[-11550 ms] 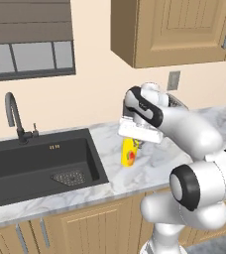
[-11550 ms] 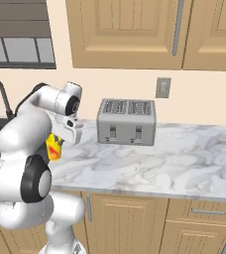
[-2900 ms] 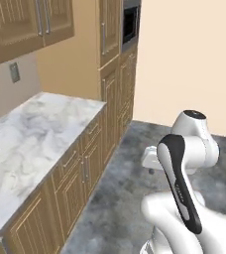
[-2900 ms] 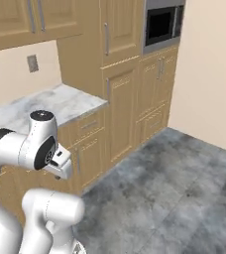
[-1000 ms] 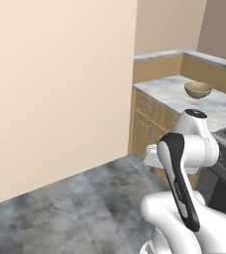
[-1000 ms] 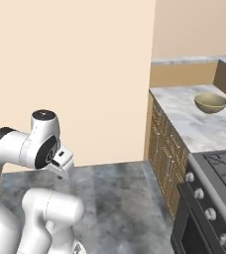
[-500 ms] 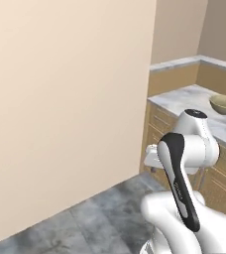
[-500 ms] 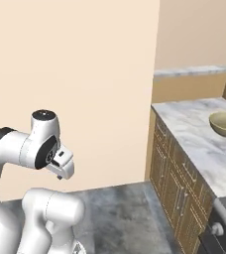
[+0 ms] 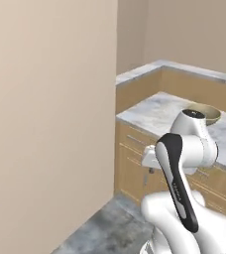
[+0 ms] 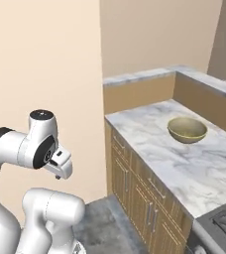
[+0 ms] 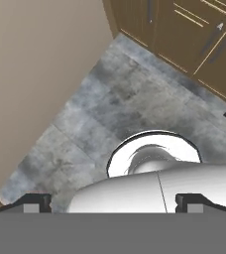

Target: Pick the cup and bowl from the counter and place them on the counter next to the sink.

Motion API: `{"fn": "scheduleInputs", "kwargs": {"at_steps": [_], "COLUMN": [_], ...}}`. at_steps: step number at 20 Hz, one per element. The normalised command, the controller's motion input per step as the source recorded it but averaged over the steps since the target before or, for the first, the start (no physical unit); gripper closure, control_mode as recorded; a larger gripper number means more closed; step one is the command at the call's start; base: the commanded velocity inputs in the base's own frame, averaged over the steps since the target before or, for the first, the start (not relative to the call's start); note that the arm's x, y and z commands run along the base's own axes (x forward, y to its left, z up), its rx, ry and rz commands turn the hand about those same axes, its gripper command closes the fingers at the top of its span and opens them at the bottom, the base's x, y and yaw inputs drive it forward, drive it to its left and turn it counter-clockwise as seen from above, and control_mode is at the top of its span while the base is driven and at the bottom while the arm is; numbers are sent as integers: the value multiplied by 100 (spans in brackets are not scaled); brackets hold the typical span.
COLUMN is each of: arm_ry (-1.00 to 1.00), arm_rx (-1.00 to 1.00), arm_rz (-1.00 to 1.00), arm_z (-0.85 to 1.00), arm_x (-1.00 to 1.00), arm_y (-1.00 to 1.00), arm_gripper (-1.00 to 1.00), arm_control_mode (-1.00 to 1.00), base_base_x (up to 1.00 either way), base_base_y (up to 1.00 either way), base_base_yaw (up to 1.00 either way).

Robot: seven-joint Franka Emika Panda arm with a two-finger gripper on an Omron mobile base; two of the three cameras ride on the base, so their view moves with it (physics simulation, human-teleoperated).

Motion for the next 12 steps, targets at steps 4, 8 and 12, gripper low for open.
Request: {"fn": "scheduleInputs", "kwargs": {"at_steps": [4,8,12], "arm_ry": [0,0,0], "arm_rx": [0,0,0], "arm_rz": [0,0,0], "arm_z": [0,0,0], "arm_x": [0,0,0], "arm_y": [0,0,0], "arm_gripper": [-100,-100,-100], "arm_control_mode": [100,100,100], "base_base_x": [43,45,55], "base_base_y": [-25,-9,0], "base_base_yaw": [-72,-73,-70]}}
